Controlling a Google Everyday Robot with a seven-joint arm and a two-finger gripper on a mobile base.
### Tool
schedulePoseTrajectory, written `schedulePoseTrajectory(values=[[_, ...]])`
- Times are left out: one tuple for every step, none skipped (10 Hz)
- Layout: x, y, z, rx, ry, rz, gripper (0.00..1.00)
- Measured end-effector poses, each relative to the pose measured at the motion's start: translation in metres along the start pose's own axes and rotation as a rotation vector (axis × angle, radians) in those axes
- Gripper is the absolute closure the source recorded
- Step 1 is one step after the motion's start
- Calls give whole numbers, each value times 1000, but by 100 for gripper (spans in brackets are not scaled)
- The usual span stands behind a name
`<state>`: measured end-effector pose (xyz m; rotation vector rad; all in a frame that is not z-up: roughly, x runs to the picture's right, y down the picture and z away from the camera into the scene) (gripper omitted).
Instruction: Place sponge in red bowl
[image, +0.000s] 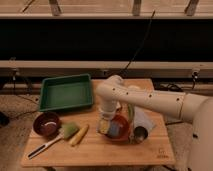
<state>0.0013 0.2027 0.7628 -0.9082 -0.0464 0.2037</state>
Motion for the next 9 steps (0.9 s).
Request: schedulePoseTrajectory(values=[[4,-3,-1,3,1,10,52],[9,-5,-3,8,6,17,42],[15,-8,-7,17,15,24,32],[21,-10,-11,26,22,29,30],[23,-10,-12,27,23,33,30],[22,-10,-11,28,22,32,30],[22,-10,-11,28,23,31,30],[21,-10,-11,28,23,30,30],[21,-10,-11,27,23,30,30]])
